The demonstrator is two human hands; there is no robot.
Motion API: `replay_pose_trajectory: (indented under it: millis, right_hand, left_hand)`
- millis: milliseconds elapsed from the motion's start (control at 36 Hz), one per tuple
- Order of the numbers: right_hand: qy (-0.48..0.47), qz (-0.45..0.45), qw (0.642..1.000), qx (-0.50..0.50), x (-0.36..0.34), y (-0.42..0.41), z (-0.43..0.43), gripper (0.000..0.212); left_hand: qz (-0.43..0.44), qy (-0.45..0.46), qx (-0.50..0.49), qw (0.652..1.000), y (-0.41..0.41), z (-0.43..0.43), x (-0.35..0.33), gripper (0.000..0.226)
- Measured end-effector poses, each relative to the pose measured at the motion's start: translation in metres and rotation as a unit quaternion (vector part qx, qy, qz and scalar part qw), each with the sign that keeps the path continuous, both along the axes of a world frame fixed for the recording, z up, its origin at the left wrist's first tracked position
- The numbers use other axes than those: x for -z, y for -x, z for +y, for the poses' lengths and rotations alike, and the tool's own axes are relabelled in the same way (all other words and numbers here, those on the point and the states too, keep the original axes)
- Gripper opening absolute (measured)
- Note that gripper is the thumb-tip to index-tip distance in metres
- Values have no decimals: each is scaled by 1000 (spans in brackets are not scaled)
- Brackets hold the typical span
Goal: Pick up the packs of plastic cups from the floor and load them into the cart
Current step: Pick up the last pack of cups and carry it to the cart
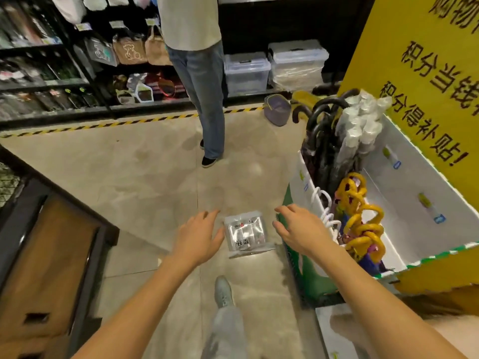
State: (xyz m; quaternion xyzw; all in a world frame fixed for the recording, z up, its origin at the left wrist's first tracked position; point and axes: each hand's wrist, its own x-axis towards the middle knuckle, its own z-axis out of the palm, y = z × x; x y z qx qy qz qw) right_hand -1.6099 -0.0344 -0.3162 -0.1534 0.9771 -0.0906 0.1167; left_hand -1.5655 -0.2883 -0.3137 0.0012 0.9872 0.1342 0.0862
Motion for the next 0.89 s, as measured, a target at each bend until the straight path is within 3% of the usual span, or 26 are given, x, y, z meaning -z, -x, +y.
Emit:
replay_pose_trajectory:
  millis: [139,333,528,722,889]
  right_hand:
    - [7,-27,999,30,59,75,-15,49]
    - [50,-92,990,98,194,165,-25,48]
    - [99,-148,975,136,378,227,-19,48]
    - [88,-203,968,121,585,268,-4,55]
    - [114,-249,956,101,732,294,9,66]
  left_hand:
    - [-15,-52,-14,998,77,-18,64,59]
    - [-42,-103,-37,993,173,-34,183,65]
    - [-97,-123,-46,987,232,-28,361,67]
    - [-123,-131,-33,983,260,-21,567,68]
    - [-147,-170,-89,970,269,-24,723,74]
